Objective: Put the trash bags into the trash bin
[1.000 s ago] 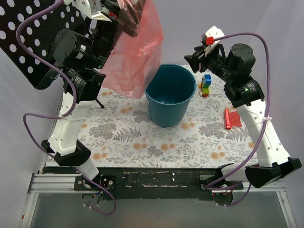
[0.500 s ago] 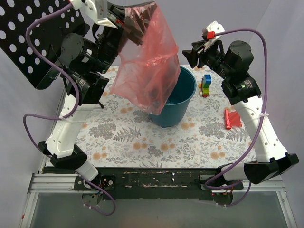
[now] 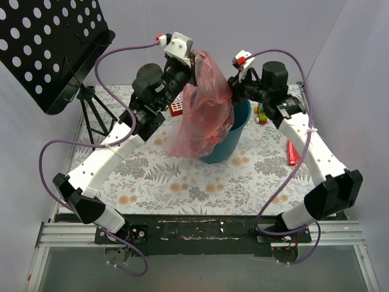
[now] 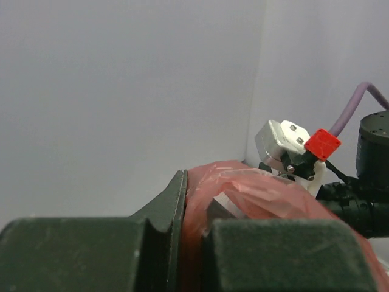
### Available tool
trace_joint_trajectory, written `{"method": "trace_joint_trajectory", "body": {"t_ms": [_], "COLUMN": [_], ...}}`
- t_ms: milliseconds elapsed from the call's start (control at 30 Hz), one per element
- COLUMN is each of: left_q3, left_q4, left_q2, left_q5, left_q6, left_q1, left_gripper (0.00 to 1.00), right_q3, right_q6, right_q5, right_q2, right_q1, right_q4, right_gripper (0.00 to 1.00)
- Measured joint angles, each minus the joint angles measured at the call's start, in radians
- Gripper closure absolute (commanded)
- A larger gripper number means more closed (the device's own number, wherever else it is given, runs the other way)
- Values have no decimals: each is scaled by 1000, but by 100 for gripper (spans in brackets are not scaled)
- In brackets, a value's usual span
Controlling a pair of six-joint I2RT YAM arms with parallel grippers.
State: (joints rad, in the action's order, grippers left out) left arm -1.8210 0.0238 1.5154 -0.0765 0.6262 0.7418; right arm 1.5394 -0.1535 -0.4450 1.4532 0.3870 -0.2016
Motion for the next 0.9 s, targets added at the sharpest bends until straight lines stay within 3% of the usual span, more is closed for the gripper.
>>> {"method": "trace_joint_trajectory", "body": {"t_ms": [167, 300, 467, 633, 767, 900], "left_q3": [137, 114, 5, -155, -156, -157], "left_q4": [-106, -139, -130, -127, -171, -173], "left_q2": [19, 88, 237, 415, 488, 517], "left_q5": [-115, -186, -259, -327, -360, -369], "left_q6": [-67, -61, 0, 31, -10, -16], "left_q1": [-14, -46, -77, -79, -79, -87], "left_gripper": [100, 100, 100, 100, 100, 100], "right_q3": [28, 71, 171, 247, 250, 387], "right_q6": [15, 38, 50, 25, -26, -97], "right_q5": [-32, 19, 156, 231, 95, -28], "right_q2": [148, 241, 241, 119, -74, -122], "right_q1": [0, 0, -15, -59, -46, 71], "right_q4": [-92, -187, -272, -260, -200, -193], "right_gripper": [59, 46, 36, 34, 36, 37]}}
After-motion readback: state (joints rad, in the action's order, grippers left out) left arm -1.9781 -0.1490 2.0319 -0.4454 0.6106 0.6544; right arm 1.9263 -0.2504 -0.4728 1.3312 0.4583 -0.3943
